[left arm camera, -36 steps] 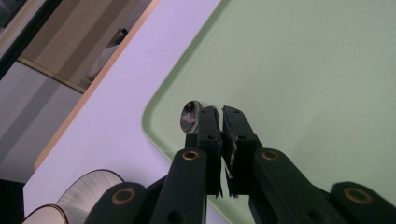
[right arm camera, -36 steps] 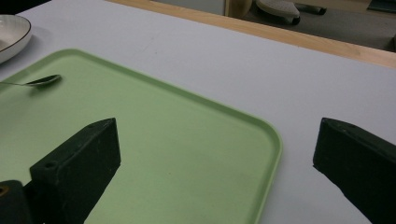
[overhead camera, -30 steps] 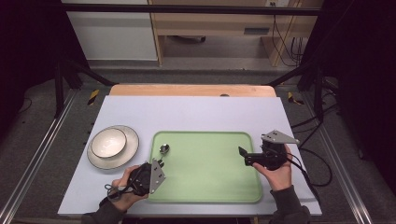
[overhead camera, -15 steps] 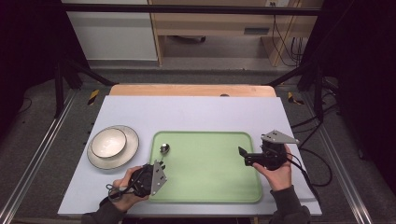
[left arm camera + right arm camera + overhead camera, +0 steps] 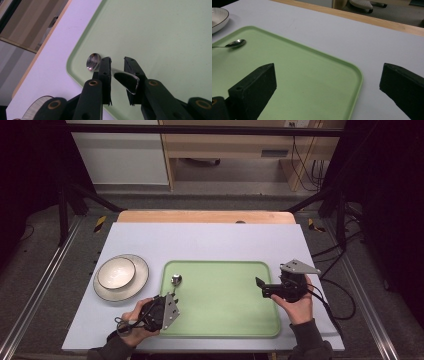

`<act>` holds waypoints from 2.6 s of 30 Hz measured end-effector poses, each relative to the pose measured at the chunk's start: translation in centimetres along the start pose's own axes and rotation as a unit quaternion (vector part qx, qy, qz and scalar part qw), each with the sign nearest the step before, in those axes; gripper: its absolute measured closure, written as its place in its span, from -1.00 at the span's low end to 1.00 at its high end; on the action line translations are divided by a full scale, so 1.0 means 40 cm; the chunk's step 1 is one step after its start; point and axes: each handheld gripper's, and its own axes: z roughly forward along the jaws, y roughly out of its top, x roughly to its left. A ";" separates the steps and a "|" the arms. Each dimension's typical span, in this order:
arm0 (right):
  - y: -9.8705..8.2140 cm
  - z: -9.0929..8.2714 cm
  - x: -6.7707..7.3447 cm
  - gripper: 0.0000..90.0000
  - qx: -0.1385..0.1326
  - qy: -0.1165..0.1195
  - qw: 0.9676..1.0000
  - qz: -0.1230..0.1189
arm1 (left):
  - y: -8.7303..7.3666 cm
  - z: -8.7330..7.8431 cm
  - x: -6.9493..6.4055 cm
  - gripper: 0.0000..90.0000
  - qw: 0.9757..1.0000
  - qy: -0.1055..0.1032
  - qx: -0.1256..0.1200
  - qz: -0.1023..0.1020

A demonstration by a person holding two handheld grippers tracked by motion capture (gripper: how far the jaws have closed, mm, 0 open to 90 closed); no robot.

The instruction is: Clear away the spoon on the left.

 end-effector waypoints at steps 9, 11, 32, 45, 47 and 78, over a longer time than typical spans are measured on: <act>0.000 0.000 0.000 -0.97 0.000 0.000 1.000 0.000 | -0.003 0.002 0.001 0.57 1.000 -0.002 0.005 0.003; 0.000 -0.001 0.000 -0.97 0.000 -0.001 1.000 0.000 | -0.004 0.003 0.001 0.47 1.000 -0.003 0.006 0.002; 0.000 -0.002 -0.002 -0.97 0.000 -0.002 1.000 -0.003 | -0.008 0.013 0.002 -0.03 1.000 -0.016 0.020 -0.008; 0.001 -0.004 -0.001 -0.97 0.000 -0.002 1.000 0.000 | -0.014 0.026 0.003 -0.27 0.998 -0.037 0.037 -0.019; 0.001 -0.004 -0.001 -0.97 0.000 -0.002 1.000 0.000 | -0.015 0.029 0.002 -0.29 0.998 -0.041 0.041 -0.018; 0.001 -0.004 -0.001 -0.99 0.000 -0.003 1.000 0.000 | -0.013 0.033 -0.016 -0.64 0.995 -0.083 0.056 -0.023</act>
